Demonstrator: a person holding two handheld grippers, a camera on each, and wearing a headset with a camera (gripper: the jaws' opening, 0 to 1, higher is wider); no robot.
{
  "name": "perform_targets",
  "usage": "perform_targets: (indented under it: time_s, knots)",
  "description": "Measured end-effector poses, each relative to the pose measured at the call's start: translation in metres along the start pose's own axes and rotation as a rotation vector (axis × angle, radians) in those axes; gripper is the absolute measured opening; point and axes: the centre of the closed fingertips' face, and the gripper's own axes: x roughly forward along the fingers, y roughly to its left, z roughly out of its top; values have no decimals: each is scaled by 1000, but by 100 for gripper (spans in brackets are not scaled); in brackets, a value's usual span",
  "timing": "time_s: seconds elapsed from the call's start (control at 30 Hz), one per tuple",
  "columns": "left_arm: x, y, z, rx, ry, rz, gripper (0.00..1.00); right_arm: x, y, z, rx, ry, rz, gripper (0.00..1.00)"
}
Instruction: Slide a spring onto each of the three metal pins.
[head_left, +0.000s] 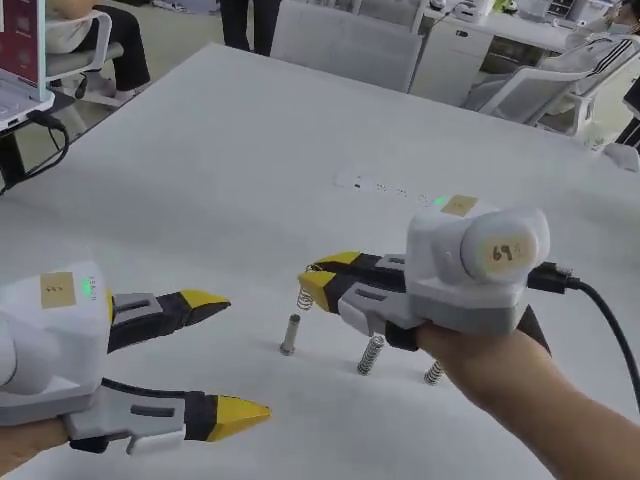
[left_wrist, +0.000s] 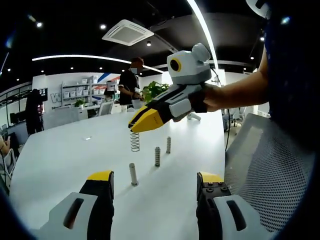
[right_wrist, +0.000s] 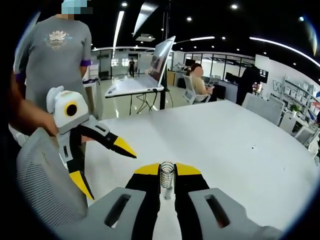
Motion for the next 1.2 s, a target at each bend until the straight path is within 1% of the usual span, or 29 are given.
perform_targets:
  time_s: [0.07,0.1,0.17,0.27,0.63,0.67,0.83,1.03,1.2]
  knots:
    - [0,0,-1,-1,0,-1,63,5,-1,-6,-1,11,-3,7]
    - [-1,0,-1,-1,0,2,64,7,-1,-8,-3,15,3,7]
    - [-1,1,-3,-5,2,1,64,11,-3,-12,-8,19,-5,7]
    - [-1,1,-3,-8,2,4,64,15,-4,-17,1,31,-2,7]
    - [-2,4,-3,-11,1,12,65,19,-8,-24,24,39,-2,7]
    - [-2,4,-3,-11,2,13,65,20,-7,-24,31,38,6,7]
    - [-1,4,-3,0,6,12,65,21,-6,-26,26,37,7,7]
    - [-2,6,-6,14,22,16,65,23,-6,-27,36,39,14,7]
    - [-1,8,-10,28,36,24,65,25,-7,-29,28,44,15,7]
